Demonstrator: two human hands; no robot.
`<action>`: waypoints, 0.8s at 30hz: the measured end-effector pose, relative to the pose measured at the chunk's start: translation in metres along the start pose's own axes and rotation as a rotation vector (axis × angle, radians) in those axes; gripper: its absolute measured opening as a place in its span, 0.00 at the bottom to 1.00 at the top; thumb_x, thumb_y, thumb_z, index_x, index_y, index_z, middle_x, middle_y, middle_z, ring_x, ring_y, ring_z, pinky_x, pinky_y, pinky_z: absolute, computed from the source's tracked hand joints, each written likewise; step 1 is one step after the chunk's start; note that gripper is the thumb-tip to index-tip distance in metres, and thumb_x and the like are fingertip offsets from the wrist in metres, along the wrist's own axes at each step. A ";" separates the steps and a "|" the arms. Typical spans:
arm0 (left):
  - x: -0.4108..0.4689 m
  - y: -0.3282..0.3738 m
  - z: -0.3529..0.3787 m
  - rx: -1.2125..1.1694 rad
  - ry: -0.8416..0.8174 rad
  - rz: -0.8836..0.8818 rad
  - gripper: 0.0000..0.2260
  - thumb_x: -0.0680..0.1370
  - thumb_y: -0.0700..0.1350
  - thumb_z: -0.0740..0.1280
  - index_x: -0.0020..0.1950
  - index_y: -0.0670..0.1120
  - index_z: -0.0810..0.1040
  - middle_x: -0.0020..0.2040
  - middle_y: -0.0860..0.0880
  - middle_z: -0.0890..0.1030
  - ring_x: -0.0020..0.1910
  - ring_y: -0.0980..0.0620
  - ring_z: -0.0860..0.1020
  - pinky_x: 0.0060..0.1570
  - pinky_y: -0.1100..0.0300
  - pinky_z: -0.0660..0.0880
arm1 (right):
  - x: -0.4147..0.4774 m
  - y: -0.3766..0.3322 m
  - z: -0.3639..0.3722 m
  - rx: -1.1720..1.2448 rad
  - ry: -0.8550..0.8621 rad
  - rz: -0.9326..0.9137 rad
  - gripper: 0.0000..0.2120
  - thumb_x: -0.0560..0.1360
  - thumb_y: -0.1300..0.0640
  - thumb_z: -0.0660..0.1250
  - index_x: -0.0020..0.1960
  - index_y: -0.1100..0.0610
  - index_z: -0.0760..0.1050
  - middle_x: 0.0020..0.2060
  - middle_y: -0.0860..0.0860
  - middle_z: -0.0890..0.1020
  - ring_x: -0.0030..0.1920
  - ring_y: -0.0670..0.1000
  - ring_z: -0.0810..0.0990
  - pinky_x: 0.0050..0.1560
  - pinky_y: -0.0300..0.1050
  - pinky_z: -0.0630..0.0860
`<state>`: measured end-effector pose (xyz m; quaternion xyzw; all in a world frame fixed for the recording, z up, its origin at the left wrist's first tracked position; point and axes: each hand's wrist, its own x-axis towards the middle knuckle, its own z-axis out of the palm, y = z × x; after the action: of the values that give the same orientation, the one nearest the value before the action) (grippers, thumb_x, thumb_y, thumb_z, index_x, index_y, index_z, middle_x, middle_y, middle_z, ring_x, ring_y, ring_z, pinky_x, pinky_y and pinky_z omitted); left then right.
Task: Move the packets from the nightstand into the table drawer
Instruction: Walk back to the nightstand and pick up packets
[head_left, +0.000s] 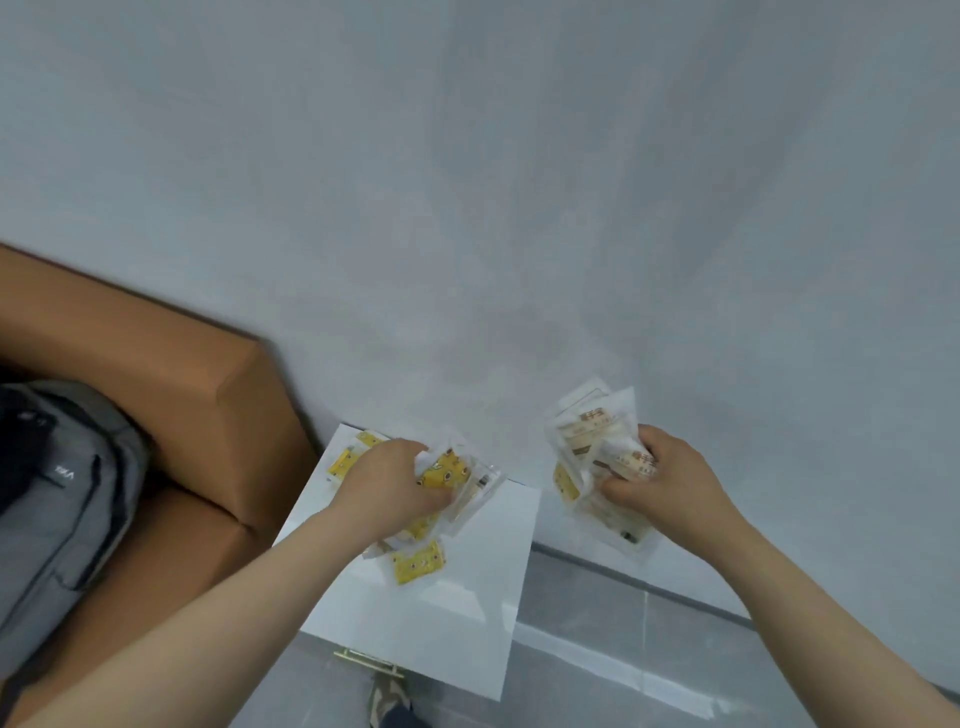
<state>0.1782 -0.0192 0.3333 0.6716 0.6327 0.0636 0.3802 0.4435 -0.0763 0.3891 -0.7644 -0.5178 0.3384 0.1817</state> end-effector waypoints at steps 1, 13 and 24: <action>-0.002 0.009 0.000 -0.007 -0.011 0.030 0.14 0.68 0.51 0.72 0.34 0.44 0.71 0.31 0.47 0.71 0.34 0.48 0.74 0.31 0.56 0.66 | -0.006 0.001 -0.011 0.029 0.012 0.004 0.13 0.67 0.58 0.73 0.50 0.50 0.76 0.42 0.46 0.82 0.42 0.48 0.81 0.45 0.51 0.79; -0.056 0.181 0.064 0.060 -0.054 0.346 0.13 0.68 0.50 0.72 0.30 0.47 0.71 0.28 0.51 0.73 0.29 0.52 0.73 0.28 0.60 0.65 | -0.124 0.088 -0.144 0.124 0.291 0.009 0.14 0.67 0.61 0.70 0.49 0.47 0.75 0.41 0.46 0.82 0.41 0.46 0.80 0.42 0.46 0.78; -0.136 0.351 0.193 0.172 -0.279 0.639 0.11 0.68 0.52 0.73 0.39 0.45 0.80 0.36 0.47 0.82 0.37 0.50 0.80 0.38 0.54 0.77 | -0.277 0.229 -0.257 0.112 0.562 0.266 0.12 0.67 0.59 0.71 0.49 0.52 0.75 0.40 0.47 0.82 0.41 0.47 0.80 0.40 0.46 0.77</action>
<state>0.5425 -0.1928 0.4589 0.8671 0.3360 0.0334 0.3662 0.7128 -0.4027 0.5175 -0.8779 -0.3234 0.1628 0.3134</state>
